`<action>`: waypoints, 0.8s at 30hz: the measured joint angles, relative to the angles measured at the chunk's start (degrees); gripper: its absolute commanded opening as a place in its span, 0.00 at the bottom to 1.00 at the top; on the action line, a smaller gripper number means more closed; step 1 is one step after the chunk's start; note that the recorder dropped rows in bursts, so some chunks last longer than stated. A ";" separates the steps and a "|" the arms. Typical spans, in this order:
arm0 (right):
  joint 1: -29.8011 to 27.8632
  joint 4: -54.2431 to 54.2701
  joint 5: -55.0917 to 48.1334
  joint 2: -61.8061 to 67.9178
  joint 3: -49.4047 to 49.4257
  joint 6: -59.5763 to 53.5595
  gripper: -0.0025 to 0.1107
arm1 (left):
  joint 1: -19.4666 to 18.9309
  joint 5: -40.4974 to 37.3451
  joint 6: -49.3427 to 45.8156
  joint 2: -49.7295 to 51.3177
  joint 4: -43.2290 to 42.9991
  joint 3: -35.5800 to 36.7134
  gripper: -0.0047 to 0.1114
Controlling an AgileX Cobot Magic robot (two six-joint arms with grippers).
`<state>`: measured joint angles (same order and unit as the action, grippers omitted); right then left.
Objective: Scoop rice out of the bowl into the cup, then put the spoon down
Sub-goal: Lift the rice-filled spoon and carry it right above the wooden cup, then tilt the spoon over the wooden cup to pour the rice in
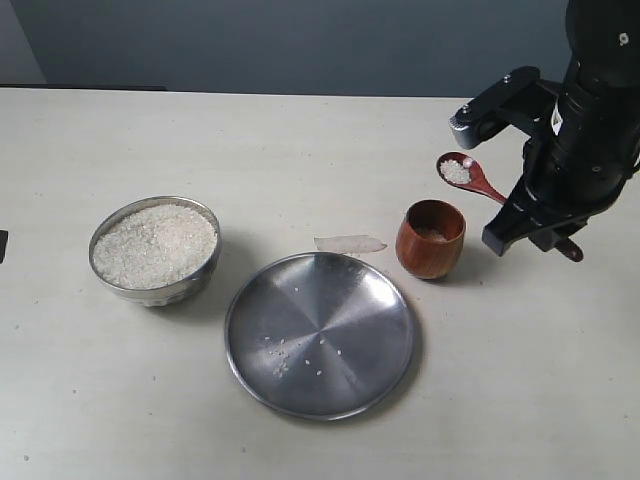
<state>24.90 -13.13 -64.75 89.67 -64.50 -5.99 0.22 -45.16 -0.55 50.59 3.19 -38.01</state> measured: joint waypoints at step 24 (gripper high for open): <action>0.00 3.17 12.65 -4.34 8.73 0.12 0.02 | 0.00 0.00 0.00 0.00 0.00 0.00 0.04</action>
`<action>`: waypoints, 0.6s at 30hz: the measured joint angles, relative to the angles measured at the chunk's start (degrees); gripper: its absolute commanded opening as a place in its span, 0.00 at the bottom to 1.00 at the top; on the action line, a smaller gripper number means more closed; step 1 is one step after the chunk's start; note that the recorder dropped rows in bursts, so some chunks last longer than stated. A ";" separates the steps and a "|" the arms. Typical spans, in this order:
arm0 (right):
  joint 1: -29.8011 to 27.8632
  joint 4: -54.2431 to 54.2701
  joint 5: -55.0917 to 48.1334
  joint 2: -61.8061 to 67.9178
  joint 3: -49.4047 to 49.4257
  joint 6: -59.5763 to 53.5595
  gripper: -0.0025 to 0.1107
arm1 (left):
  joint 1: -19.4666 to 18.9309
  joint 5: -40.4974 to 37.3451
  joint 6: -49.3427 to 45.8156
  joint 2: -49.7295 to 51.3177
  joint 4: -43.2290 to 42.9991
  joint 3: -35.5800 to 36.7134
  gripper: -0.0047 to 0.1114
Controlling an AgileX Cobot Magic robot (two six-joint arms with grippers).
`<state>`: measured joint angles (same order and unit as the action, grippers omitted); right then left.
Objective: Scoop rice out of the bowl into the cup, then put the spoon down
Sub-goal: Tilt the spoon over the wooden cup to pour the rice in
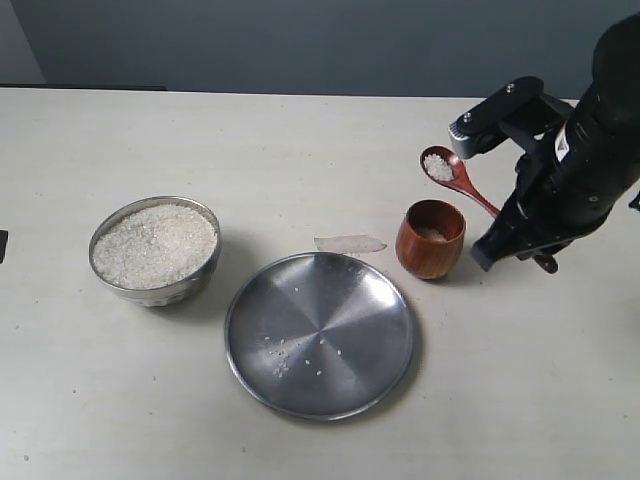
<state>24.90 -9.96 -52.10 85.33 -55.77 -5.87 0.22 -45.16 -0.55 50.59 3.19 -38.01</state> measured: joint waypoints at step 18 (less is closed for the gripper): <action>0.00 -7.84 4.20 -0.12 3.42 2.03 0.02 | 0.00 0.00 0.00 0.00 0.00 0.00 0.04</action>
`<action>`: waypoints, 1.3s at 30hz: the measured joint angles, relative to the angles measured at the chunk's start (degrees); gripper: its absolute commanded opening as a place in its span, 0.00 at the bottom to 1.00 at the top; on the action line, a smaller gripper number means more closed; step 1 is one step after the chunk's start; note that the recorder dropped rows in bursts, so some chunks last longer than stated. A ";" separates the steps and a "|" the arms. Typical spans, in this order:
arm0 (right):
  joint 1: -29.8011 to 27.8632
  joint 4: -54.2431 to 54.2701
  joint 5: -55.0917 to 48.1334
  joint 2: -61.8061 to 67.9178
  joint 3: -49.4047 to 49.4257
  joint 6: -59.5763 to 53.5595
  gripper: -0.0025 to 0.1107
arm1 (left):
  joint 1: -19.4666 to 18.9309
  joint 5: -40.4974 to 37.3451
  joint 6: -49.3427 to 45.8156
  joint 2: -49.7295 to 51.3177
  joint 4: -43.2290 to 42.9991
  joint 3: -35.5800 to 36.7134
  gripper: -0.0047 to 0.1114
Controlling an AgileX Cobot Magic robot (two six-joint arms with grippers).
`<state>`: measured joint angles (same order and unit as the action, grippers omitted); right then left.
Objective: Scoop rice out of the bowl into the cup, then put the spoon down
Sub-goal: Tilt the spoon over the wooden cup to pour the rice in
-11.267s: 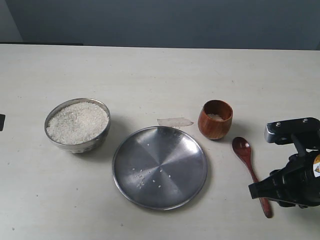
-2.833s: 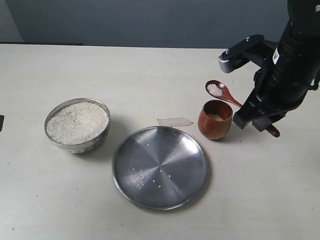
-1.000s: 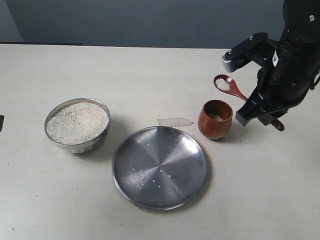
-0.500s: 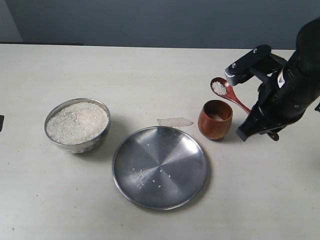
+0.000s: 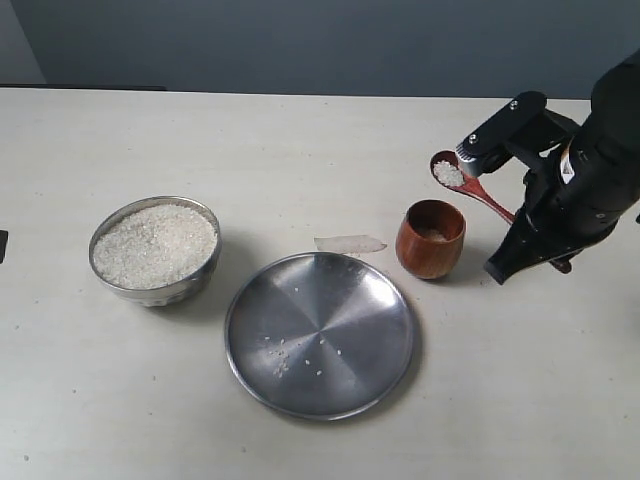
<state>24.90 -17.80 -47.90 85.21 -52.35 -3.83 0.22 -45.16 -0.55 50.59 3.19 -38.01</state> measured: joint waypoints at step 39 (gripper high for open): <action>4.71 -13.01 -4.64 3.44 0.05 4.42 0.02 | 0.00 0.00 0.00 0.00 0.00 0.00 0.04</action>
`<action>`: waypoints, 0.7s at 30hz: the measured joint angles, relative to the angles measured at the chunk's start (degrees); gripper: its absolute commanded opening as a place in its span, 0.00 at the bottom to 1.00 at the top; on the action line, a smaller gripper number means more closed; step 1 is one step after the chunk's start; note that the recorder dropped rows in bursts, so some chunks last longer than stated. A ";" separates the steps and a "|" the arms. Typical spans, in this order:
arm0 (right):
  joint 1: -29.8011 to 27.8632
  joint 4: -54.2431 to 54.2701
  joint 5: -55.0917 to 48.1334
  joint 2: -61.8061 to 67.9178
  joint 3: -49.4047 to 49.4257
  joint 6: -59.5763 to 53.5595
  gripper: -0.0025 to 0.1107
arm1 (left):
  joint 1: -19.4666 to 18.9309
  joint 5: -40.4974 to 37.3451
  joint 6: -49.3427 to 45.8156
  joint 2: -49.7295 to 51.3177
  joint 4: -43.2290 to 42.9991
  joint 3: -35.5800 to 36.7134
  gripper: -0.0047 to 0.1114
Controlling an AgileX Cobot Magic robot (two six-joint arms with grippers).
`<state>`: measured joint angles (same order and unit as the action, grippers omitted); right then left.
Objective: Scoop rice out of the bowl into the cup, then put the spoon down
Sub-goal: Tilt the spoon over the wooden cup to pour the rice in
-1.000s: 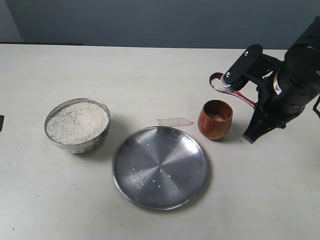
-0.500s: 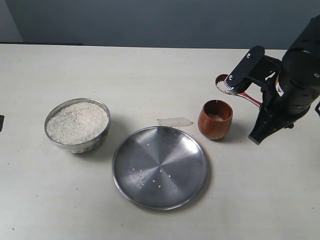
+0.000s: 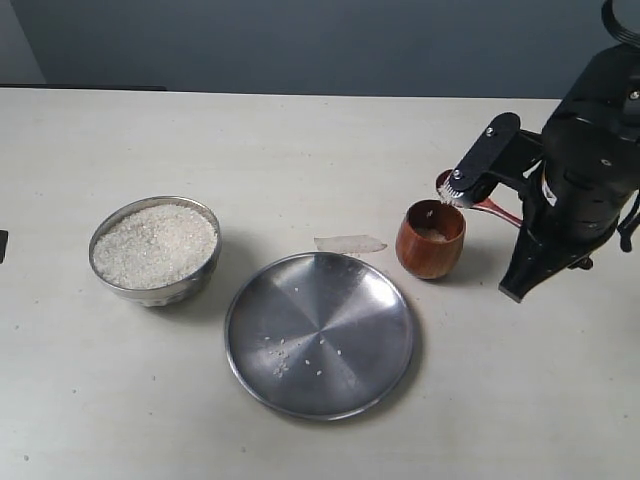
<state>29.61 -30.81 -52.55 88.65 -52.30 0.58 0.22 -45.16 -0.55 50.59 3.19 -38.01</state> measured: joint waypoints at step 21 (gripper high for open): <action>4.95 -7.15 -6.73 2.29 0.00 1.91 0.02 | 0.00 0.00 0.00 0.00 0.00 0.00 0.04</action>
<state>34.56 -37.95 -59.28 90.94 -52.30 2.50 0.22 -45.16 -0.55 50.59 3.19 -38.01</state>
